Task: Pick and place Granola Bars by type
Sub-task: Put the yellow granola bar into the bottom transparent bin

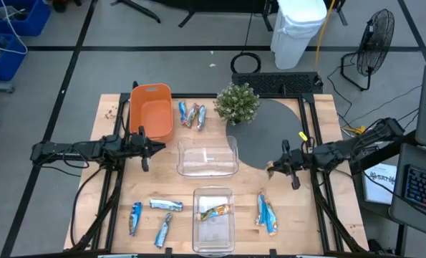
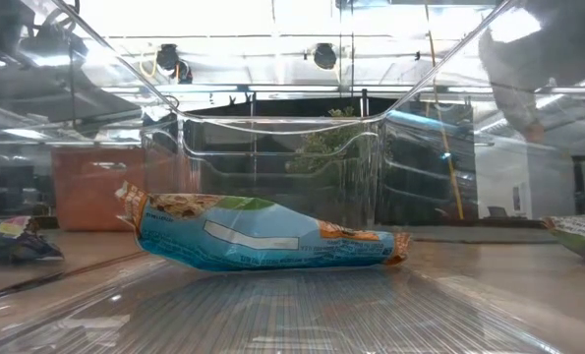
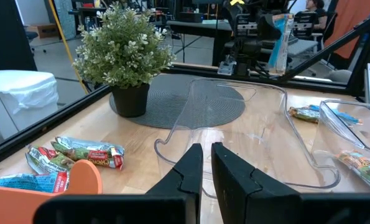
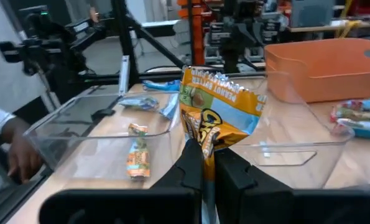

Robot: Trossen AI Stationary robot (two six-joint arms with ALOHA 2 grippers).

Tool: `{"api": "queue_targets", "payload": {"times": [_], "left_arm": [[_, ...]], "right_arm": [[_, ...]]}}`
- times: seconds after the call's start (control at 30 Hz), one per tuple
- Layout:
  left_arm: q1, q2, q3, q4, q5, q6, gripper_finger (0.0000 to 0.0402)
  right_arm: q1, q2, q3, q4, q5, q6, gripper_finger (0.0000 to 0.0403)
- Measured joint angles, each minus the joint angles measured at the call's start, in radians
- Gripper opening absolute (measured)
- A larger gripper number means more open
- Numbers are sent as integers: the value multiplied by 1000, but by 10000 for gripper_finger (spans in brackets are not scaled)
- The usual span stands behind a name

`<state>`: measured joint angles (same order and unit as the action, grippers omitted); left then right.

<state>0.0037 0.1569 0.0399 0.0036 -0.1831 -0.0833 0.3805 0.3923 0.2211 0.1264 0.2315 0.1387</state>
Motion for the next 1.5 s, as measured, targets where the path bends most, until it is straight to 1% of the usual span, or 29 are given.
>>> {"api": "queue_targets", "payload": {"times": [0.2, 0.43, 0.63, 0.73, 1.07, 1.3, 1.5], "left_arm": [[0, 0, 0, 0, 0, 0, 37], [0, 0, 0, 0, 0, 0, 37], [0, 0, 0, 0, 0, 0, 37], [0, 0, 0, 0, 0, 0, 37], [0, 0, 0, 0, 0, 0, 37], [0, 0, 0, 0, 0, 0, 37], [0, 0, 0, 0, 0, 0, 37]], "right_arm": [[0, -79, 0, -35, -1, -43, 8], [0, -113, 0, -42, -10, -113, 8], [0, -156, 0, -75, -50, -125, 8], [1, -176, -1, -102, -52, -115, 8], [1, -275, -74, -87, -53, -100, 8], [1, -333, -77, -58, -79, -98, 8], [1, -345, -77, -18, -106, -114, 8]]}}
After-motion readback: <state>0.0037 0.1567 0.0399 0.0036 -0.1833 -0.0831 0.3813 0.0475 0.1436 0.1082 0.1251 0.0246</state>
